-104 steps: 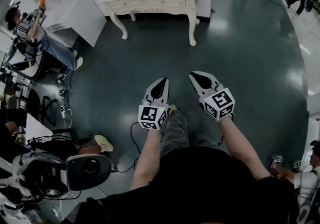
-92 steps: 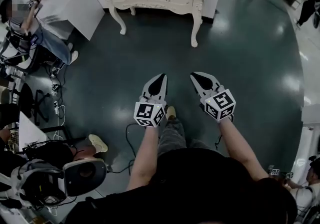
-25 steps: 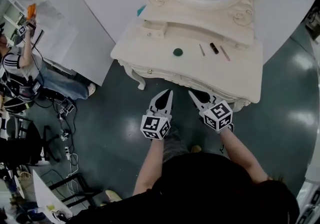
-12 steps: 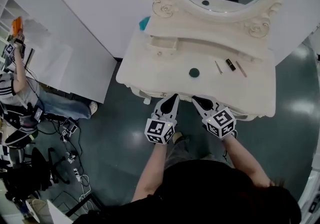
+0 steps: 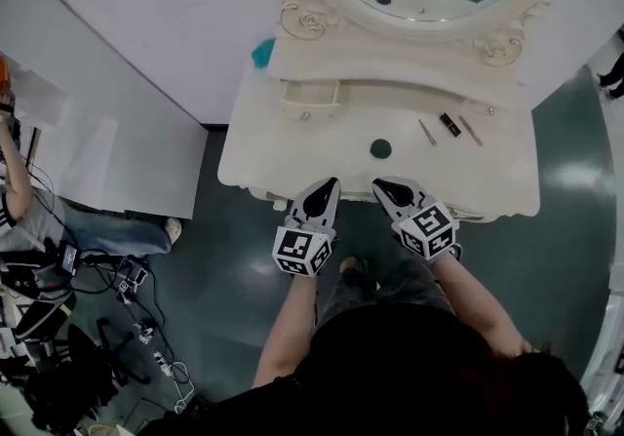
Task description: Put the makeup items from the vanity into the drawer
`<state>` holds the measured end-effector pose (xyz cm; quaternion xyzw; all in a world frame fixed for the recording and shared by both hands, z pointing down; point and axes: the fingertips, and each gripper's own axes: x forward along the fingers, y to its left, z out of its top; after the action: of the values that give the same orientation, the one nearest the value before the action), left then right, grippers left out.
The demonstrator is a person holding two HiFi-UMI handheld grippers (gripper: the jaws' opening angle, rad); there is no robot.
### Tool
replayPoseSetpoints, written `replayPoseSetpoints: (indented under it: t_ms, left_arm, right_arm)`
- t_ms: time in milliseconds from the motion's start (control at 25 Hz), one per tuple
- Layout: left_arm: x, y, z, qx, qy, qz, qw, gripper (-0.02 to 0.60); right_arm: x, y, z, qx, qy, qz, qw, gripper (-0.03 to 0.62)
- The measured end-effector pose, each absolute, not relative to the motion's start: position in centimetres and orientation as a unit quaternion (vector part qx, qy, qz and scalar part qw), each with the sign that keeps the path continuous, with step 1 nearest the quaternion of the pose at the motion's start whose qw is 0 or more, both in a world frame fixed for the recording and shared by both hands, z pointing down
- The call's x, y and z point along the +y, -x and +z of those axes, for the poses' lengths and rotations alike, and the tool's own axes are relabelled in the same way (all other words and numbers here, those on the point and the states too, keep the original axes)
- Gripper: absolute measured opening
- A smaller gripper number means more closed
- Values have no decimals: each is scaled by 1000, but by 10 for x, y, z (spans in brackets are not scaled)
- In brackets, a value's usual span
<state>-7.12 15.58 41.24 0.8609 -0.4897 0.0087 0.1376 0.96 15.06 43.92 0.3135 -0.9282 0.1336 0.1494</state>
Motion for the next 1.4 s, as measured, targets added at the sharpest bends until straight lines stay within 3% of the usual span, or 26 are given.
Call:
replayPoseSetpoints:
  t_ms: [760,960,1400]
  left_arm:
    - [73,69,444,-457,-872,38,169,12]
    - [47,74,447,-459,-870,41,173,12]
    - [23,80,453,-470,-861,46,190,12]
  right_arm:
    - [57,-38,509,-878,-346,162,289,26]
    - [40,-45,528,-866,-337,201,310,69]
    - [29,-41,545,-857,-291,233,355,67]
